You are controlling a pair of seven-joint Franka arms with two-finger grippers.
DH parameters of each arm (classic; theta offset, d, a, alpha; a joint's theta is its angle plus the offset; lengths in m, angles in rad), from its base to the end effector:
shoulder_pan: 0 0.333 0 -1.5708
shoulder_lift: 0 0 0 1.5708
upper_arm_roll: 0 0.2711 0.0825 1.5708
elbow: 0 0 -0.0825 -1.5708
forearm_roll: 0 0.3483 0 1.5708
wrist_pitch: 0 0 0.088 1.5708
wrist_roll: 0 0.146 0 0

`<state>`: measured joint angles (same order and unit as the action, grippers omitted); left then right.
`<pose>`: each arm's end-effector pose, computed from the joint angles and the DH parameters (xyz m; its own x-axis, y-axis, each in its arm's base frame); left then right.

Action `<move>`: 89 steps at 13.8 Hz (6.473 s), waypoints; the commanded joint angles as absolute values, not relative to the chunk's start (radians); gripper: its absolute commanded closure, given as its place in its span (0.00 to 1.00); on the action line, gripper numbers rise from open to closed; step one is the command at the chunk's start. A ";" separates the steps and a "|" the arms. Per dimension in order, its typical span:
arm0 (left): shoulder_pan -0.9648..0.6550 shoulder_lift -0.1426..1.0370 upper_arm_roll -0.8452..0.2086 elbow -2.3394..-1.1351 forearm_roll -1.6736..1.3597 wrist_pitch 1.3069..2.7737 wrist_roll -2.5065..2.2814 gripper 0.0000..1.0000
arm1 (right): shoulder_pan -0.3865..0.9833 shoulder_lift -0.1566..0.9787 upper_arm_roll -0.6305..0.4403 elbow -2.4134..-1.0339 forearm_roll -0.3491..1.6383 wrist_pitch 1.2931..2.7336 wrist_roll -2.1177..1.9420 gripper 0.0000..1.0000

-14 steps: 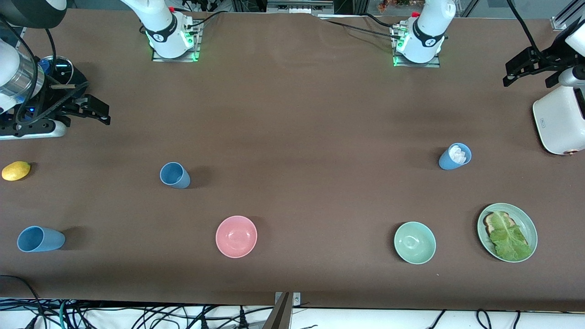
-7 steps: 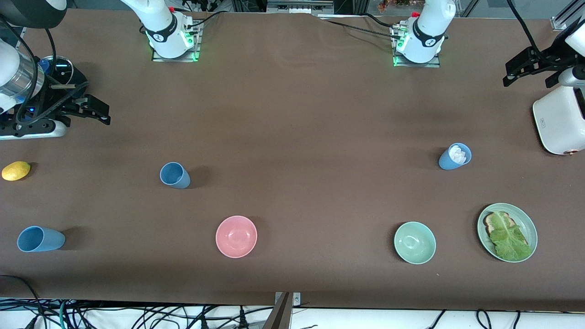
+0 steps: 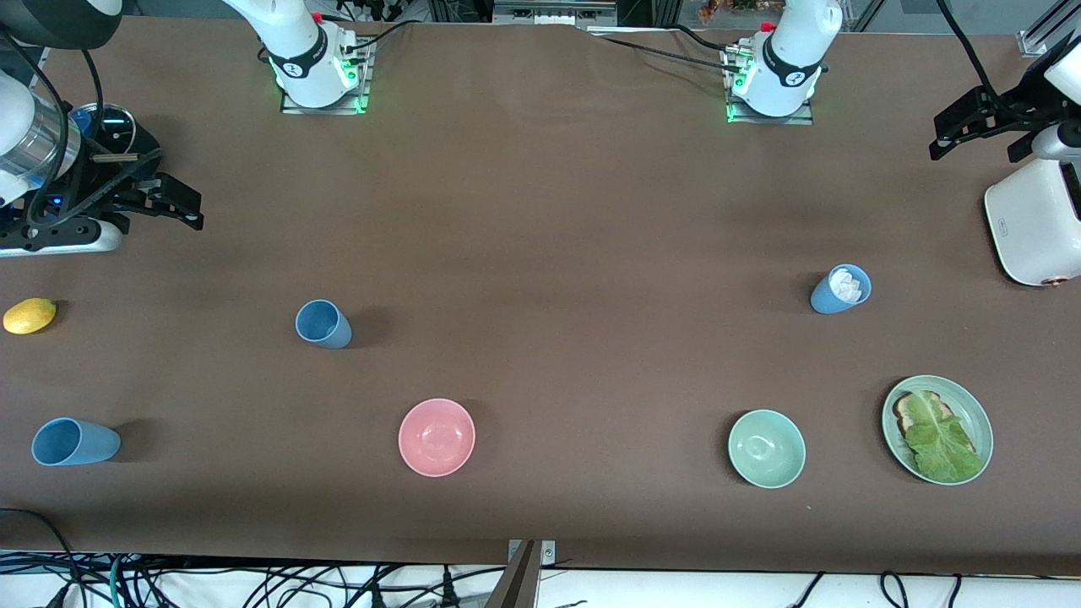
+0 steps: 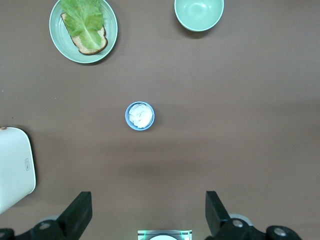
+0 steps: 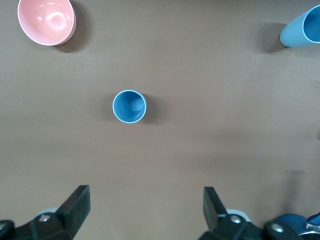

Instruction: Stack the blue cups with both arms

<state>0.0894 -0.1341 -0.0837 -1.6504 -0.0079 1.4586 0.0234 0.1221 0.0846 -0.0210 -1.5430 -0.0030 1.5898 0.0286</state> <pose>0.4684 -0.0008 0.5630 0.9982 -0.0172 -0.0582 -0.0173 -0.9998 -0.0019 0.5372 0.0544 0.5095 0.9967 0.0724 -0.0376 0.0727 -0.9973 0.0058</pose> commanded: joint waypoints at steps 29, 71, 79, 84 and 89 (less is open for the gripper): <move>0.094 -0.107 -0.081 -1.572 -0.071 1.448 0.025 0.00 | 0.121 0.086 -0.020 -1.543 0.009 1.575 0.020 0.00; 0.248 0.150 -0.025 -2.252 -0.064 2.351 0.402 0.00 | 0.123 0.091 -0.018 -1.555 0.009 1.588 0.021 0.00; 0.250 0.210 -0.026 -2.260 -0.072 2.439 0.413 0.00 | 0.123 0.091 -0.018 -1.560 0.009 1.588 0.021 0.00; 0.236 0.235 -0.026 -2.279 -0.074 2.511 0.413 0.00 | 0.123 0.089 -0.018 -1.562 0.009 1.588 0.021 0.00; 0.221 0.235 -0.026 -2.307 -0.077 2.542 0.413 0.00 | 0.123 0.092 -0.017 -1.563 0.009 1.589 0.021 0.00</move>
